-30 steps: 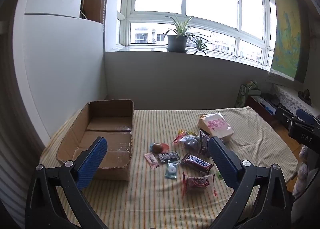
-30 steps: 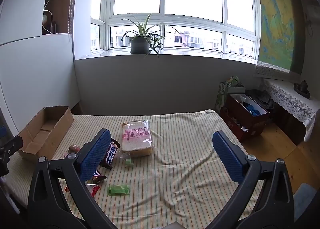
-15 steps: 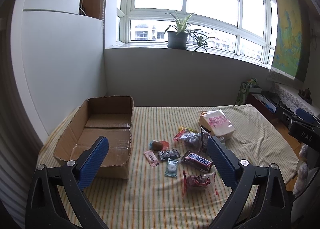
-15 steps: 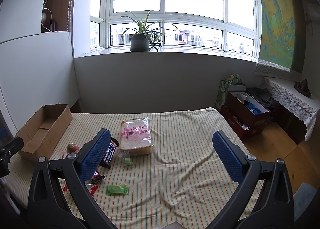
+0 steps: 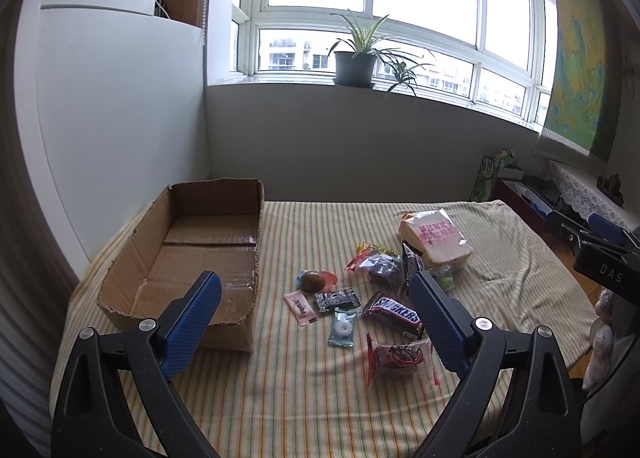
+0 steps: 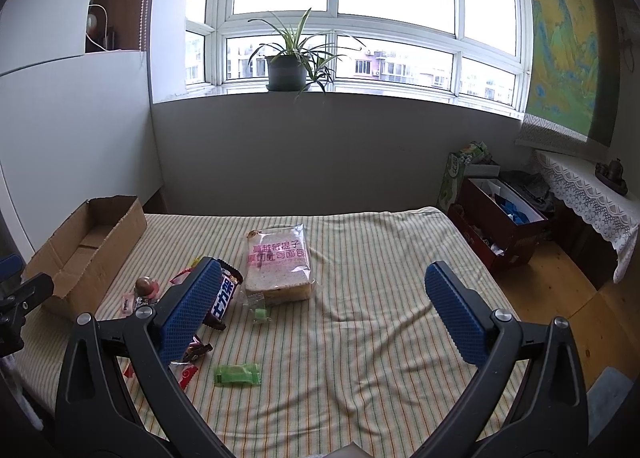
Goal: Organize snacks
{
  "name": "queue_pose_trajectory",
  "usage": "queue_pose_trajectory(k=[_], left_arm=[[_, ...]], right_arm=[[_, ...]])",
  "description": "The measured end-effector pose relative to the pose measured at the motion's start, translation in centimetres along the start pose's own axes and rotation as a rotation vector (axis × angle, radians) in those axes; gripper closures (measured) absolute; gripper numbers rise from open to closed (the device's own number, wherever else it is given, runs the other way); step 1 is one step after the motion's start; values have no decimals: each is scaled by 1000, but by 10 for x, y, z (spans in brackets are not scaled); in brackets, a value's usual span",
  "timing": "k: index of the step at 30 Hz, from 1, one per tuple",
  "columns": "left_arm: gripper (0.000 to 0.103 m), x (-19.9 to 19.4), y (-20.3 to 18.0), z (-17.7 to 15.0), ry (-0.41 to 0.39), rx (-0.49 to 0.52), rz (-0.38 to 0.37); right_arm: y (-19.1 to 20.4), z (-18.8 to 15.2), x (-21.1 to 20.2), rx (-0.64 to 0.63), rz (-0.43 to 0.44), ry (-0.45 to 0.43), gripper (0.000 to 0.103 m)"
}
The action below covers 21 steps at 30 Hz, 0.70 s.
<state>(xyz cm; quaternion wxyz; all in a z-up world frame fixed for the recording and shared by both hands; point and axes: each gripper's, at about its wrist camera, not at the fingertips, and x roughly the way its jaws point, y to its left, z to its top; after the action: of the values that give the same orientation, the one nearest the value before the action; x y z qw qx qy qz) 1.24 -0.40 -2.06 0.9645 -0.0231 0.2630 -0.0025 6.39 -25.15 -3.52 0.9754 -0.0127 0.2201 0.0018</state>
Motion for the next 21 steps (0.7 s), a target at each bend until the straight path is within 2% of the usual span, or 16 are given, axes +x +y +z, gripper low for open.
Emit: queue_pose_trajectory(k=[7,13,21], left_arm=[[8,5,-2,1,67,24,10],[8,11,-2,3,89,40,13],[11,17,7,-1,121,42,29]], right_arm=[[5,2,6,-11,22,19,0],[4,3,14,-10,41,45,0],[-2,-5,27,-2,130,88,0]])
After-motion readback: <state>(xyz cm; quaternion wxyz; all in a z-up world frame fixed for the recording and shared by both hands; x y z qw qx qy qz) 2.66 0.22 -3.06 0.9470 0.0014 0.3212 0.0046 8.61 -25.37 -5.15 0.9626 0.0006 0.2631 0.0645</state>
